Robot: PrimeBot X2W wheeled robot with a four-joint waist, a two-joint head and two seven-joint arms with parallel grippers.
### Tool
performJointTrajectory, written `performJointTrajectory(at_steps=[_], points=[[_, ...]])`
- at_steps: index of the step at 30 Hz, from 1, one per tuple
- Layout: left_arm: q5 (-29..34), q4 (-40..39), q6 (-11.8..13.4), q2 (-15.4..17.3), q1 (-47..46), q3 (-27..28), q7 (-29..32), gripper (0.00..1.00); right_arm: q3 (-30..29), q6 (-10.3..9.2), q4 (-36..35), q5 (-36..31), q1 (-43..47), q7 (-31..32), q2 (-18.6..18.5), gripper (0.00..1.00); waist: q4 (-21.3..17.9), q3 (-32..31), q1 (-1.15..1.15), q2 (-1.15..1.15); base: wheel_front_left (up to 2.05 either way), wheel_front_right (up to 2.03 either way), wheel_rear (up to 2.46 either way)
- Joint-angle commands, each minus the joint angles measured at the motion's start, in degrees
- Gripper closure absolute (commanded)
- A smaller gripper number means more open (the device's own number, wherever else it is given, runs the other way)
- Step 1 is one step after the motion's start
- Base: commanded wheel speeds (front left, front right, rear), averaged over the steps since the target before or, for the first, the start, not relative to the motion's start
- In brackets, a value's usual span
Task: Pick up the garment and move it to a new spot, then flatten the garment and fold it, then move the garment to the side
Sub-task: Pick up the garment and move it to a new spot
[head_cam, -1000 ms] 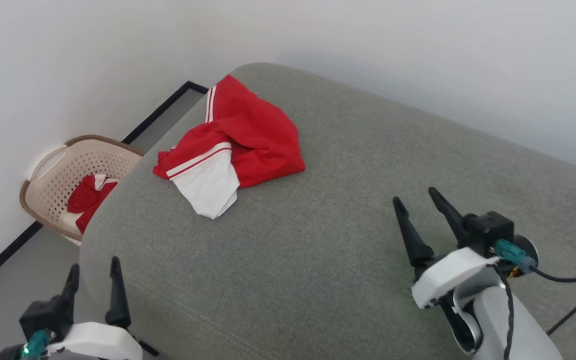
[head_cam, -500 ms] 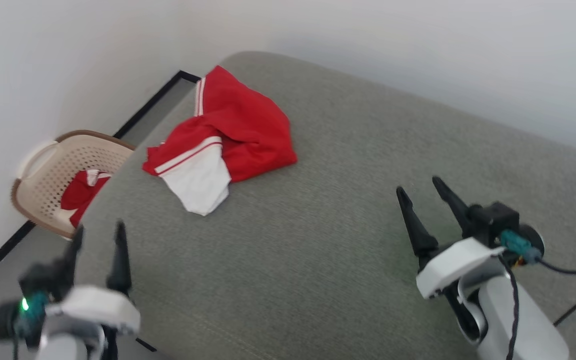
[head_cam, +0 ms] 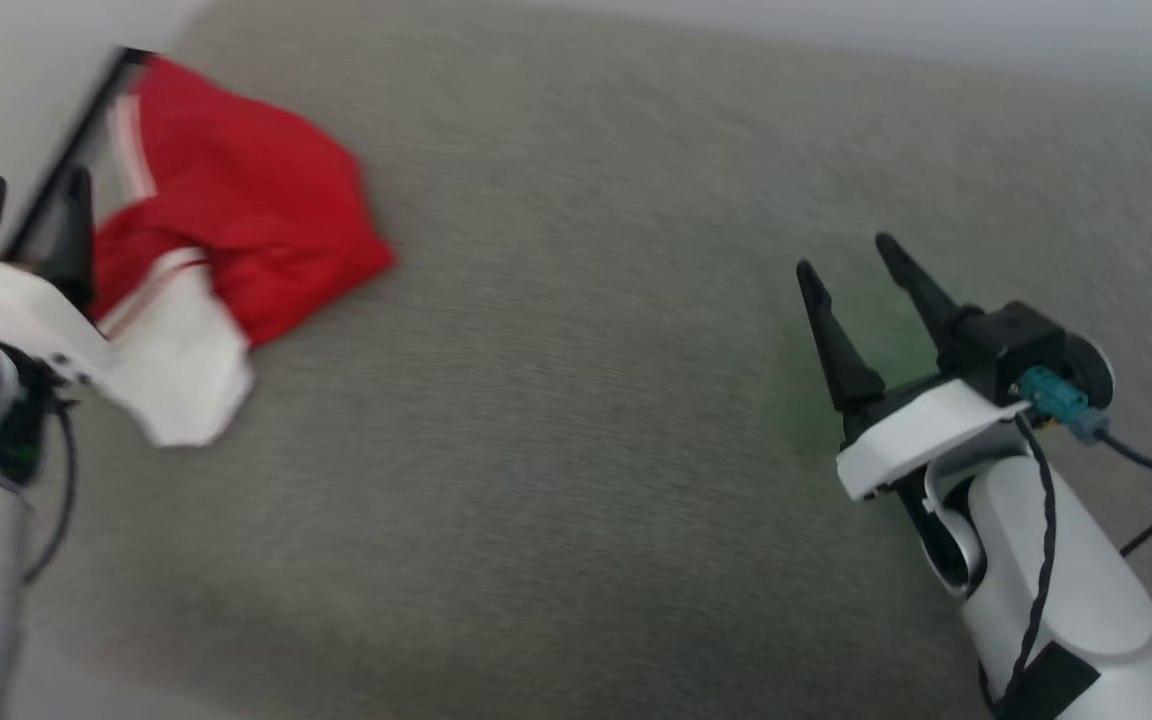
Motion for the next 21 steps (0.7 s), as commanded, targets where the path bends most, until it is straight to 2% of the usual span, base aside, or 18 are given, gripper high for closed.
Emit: performJointTrajectory(at_steps=[1,6,10,15,21], points=[[-2.2,1.1,-0.1,1.2,-1.1,-0.7,2.1,0.00,0.1,0.01,-0.5,-0.5,-1.1,-0.1,0.2,0.00,-5.4,5.2,0.00,0.00,0.00,0.00,0.00],[-12.8,6.3,-0.1,7.8,-5.8,-5.8,17.8,0.00,0.4,0.01,-1.9,-0.7,-3.3,-0.3,0.5,0.00,-9.1,8.6,0.00,0.00,0.00,0.00,0.00],[-19.0,8.8,-0.1,11.1,-7.7,-8.3,27.6,0.00,1.1,0.01,-3.7,-1.0,-4.7,-0.3,0.6,0.00,-11.3,11.0,0.00,0.00,0.00,0.00,0.00],[-22.7,10.7,-0.1,13.2,-8.8,-11.1,33.2,0.00,1.8,0.01,-6.5,-1.7,-5.8,0.0,0.8,0.00,-13.1,14.1,0.00,0.00,0.00,0.00,0.00],[-26.5,13.1,-0.1,11.9,-8.9,-13.5,34.5,0.00,2.3,0.01,-10.9,-3.1,-6.8,1.7,0.9,0.00,-14.5,16.8,0.00,0.00,0.00,0.00,0.00]])
